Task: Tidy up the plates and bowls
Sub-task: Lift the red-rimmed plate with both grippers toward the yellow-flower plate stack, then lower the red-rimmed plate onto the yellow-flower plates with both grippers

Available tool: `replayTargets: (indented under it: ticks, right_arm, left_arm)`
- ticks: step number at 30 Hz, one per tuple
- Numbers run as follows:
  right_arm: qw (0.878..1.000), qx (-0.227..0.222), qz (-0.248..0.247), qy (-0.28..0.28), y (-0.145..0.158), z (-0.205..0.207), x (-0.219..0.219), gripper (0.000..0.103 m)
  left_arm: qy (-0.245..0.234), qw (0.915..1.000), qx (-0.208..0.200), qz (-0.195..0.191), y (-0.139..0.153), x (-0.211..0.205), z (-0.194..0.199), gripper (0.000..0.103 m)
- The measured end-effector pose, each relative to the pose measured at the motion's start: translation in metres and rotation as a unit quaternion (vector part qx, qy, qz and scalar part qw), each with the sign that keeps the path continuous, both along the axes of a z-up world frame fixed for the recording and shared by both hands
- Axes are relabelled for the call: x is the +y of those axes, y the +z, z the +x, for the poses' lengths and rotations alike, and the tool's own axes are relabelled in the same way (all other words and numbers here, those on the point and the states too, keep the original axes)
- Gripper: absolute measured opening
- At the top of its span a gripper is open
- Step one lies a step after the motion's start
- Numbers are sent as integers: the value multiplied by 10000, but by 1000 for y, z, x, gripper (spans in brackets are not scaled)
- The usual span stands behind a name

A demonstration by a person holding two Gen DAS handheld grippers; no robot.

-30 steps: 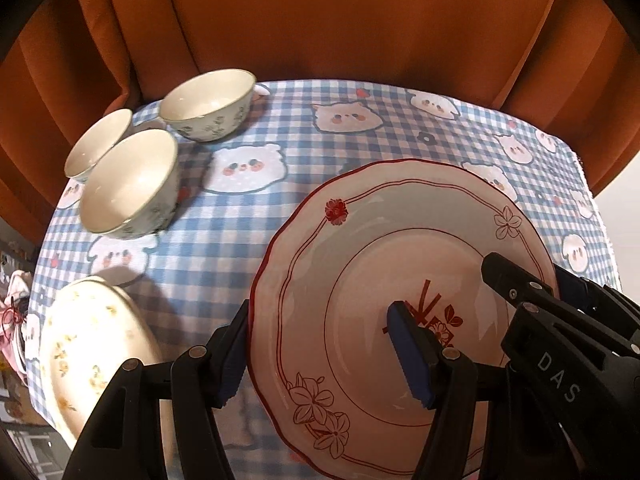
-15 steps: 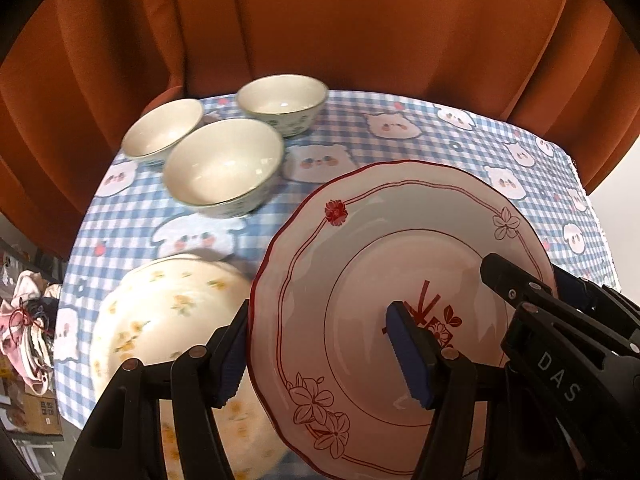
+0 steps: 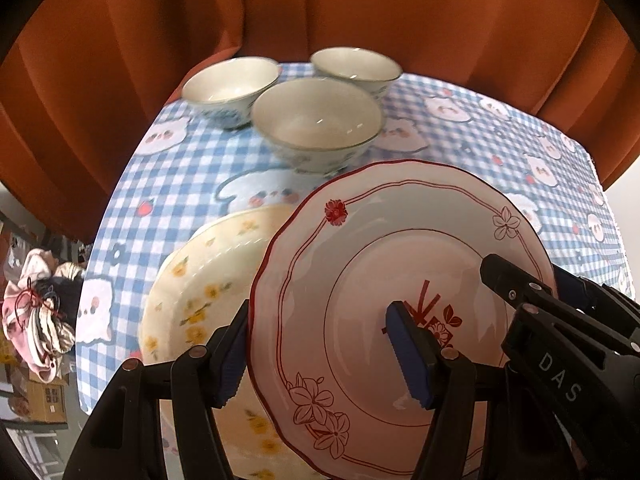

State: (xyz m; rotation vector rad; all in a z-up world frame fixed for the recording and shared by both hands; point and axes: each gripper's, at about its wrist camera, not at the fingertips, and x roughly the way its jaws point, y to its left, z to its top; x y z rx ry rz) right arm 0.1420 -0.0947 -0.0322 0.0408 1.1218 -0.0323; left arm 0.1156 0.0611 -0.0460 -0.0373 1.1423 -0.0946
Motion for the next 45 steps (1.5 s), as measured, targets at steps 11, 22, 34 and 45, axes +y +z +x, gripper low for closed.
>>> replayTargets:
  ticks: [11, 22, 34, 45]
  right_arm:
    - [9987, 441, -43, 247, -30, 7, 41, 47]
    - [9978, 525, -186, 351, -38, 13, 53, 47]
    - [9988, 240, -252, 348, -23, 1, 43, 29]
    - [9972, 281, -323, 611, -27, -10, 65, 29]
  left_arm:
    - [228, 9992, 332, 2, -26, 33, -2, 66]
    - [330, 9988, 351, -97, -33, 43, -2, 67]
    - [271, 9990, 314, -139, -32, 41, -6, 65]
    - [606, 9979, 244, 7, -23, 65, -20, 64]
